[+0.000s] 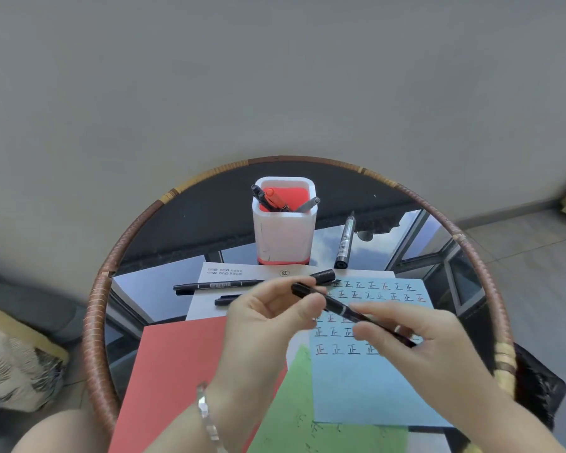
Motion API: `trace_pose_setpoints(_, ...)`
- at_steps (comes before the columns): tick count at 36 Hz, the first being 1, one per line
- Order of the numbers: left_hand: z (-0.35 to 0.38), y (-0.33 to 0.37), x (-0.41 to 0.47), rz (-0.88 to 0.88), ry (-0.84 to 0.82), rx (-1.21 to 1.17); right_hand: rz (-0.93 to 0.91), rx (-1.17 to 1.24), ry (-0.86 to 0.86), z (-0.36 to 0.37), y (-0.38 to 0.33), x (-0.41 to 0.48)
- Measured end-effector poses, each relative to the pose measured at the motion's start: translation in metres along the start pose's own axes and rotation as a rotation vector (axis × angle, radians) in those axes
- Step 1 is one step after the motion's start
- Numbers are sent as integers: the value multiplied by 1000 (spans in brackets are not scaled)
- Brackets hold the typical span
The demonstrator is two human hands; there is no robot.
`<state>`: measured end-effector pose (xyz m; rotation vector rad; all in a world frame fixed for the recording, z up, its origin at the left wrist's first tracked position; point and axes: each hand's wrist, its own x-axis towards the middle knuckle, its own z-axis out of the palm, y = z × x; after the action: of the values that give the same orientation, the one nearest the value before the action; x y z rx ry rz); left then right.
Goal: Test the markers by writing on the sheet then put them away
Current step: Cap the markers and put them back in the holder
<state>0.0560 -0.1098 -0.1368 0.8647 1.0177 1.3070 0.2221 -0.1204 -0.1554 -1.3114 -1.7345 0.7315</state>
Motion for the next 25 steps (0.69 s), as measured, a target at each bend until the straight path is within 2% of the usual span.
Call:
trace_pose_setpoints(2,-3,12,0,230,85,82,34,-33,2,1,4,7)
trace_pose_setpoints(5,-13,36,6,545,184,166,124,-135,160,3,19,34)
trace_pose_setpoints(7,-20,47,12,684,252,201,234,-282,190,8,29,62)
trace_pose_setpoints(9,-23,55,18,762,309,230,339,-461,119,15,34,89)
trace_pose_setpoints(12,-23,63,27,817,363,243,463,-666,22,28,35,118)
trace_pose_setpoints(15,-20,70,40,858,376,296,525,-722,-54,37,37,129)
trace_pose_setpoints(21,-8,72,78,847,255,607,522,-401,-14,27,36,114)
trace_pose_setpoints(25,-5,56,101,763,116,980,441,-258,2,5,24,82)
